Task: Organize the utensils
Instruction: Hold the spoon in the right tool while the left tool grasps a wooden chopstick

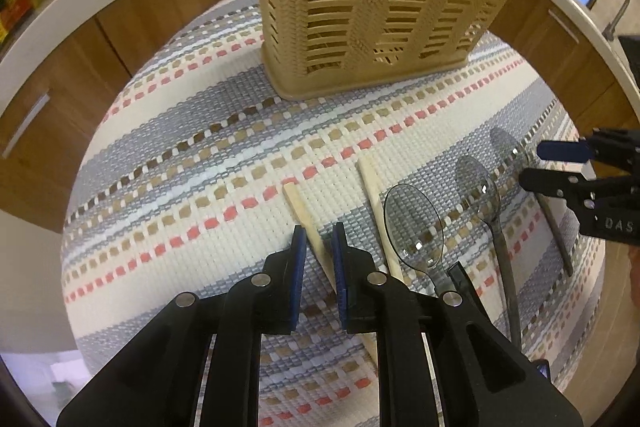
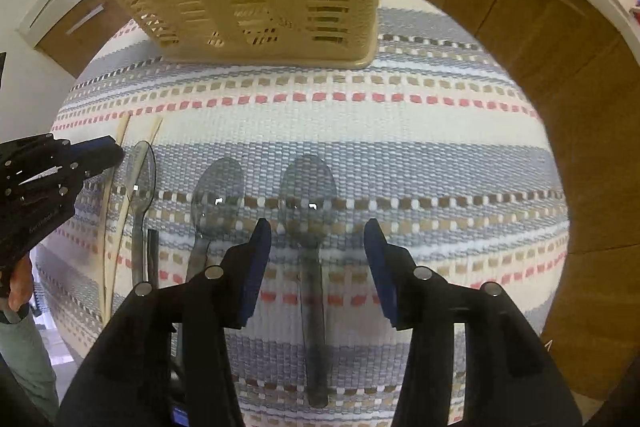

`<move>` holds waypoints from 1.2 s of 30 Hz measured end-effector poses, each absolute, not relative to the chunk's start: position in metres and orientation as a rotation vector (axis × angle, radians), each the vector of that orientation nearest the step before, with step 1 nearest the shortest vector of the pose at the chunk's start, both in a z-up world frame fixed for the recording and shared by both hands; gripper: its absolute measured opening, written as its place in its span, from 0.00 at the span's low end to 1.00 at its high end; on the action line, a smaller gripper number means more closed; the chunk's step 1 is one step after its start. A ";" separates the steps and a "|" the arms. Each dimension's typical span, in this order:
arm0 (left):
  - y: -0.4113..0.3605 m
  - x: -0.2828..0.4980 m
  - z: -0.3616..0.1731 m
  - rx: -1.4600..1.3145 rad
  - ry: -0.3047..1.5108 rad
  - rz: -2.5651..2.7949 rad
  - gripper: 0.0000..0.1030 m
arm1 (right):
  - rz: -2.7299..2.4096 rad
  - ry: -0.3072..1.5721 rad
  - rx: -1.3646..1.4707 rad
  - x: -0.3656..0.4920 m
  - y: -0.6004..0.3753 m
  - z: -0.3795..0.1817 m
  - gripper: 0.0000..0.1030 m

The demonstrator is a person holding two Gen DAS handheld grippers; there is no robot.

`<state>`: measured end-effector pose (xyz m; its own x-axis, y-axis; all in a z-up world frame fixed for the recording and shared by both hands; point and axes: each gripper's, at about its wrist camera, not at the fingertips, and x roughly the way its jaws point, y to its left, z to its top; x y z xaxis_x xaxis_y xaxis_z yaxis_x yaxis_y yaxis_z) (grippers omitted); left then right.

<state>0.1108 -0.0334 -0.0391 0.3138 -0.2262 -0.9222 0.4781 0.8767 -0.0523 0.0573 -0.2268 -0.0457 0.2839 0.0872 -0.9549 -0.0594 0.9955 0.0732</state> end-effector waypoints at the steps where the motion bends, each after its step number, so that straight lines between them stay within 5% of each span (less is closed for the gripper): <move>1: -0.034 0.112 -0.039 0.261 1.172 -0.475 0.11 | 0.097 1.294 0.012 0.062 -0.224 -0.048 0.44; 3: -0.037 0.113 -0.040 0.288 1.176 -0.472 0.09 | 0.080 1.293 -0.036 0.068 -0.219 -0.049 0.42; 5: -0.044 0.114 -0.041 0.313 1.166 -0.464 0.08 | 0.094 1.296 -0.067 0.071 -0.211 -0.047 0.28; 11: -0.039 0.105 -0.032 0.267 1.038 -0.427 0.00 | 0.120 1.246 -0.062 0.067 -0.199 -0.036 0.28; 18: -0.013 0.086 0.020 0.130 0.816 -0.415 0.00 | 0.200 0.972 -0.044 0.004 -0.219 0.029 0.28; 29: -0.015 0.119 -0.034 0.057 1.180 -0.516 0.18 | 0.237 0.965 -0.042 -0.001 -0.212 0.013 0.28; 34: -0.035 0.118 -0.041 0.160 1.179 -0.463 0.17 | 0.243 0.985 -0.044 0.005 -0.213 0.002 0.28; 36: -0.040 0.117 -0.044 0.234 1.155 -0.427 0.06 | 0.246 0.988 -0.044 0.006 -0.213 0.000 0.28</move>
<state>0.1170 -0.0405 -0.0435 0.3358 -0.2052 -0.9193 0.4416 0.8964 -0.0388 0.0062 -0.2129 -0.0005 0.5246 0.1860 -0.8308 -0.2258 0.9713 0.0749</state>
